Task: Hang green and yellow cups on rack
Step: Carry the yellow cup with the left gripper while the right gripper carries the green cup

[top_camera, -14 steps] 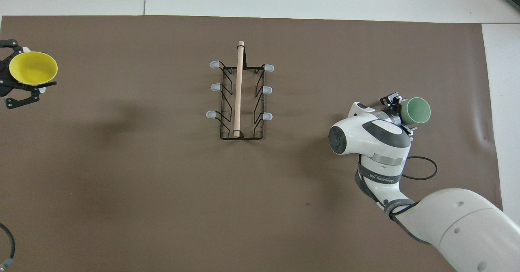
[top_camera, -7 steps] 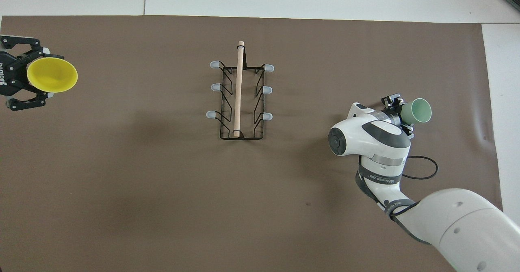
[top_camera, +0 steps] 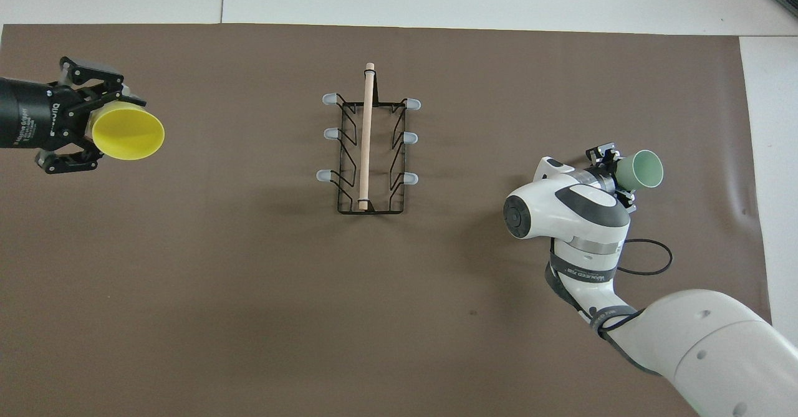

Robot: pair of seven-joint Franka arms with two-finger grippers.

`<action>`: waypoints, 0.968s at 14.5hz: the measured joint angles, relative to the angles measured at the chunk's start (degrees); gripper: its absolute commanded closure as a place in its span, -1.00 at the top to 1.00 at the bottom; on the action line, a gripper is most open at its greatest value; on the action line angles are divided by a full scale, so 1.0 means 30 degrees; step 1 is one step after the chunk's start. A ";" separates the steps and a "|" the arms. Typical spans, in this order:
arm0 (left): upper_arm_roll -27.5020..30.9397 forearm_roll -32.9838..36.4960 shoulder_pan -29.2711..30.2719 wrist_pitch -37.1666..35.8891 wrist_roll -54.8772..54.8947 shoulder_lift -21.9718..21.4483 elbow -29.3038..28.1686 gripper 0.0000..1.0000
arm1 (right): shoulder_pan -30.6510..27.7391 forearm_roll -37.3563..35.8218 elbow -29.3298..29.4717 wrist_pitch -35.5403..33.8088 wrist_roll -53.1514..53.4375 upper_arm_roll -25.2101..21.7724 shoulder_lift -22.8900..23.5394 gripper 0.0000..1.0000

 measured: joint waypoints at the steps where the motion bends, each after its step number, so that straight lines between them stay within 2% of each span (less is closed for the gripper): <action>1: -0.0548 0.0606 0.0006 0.0282 0.0012 -0.0151 -0.0169 -1.00 | -0.0011 0.0234 0.0127 0.0000 0.0000 -0.0004 -0.0075 -0.84; 4: -0.2703 0.2748 0.0004 0.1564 -0.0084 -0.0350 -0.0612 -1.00 | -0.0388 0.3047 0.0598 0.0415 -0.0877 -0.0021 -0.0813 -0.85; 8: -0.4609 0.5019 0.0000 0.4381 -0.0182 -0.0458 -0.1776 -1.00 | -0.2253 0.9718 0.0810 0.3446 -0.4376 -0.0052 -0.2740 -0.85; 10: -0.5153 0.5677 0.0004 0.6736 -0.0183 -0.0650 -0.2706 -1.00 | -0.2188 1.2284 0.0824 0.3674 -0.4911 0.0124 -0.3656 -0.85; 14: -0.6002 0.5845 0.0003 1.2947 -0.0181 -0.0875 -0.5273 -1.00 | -0.1873 1.7090 0.0826 0.3674 -0.4993 0.0551 -0.4785 -0.85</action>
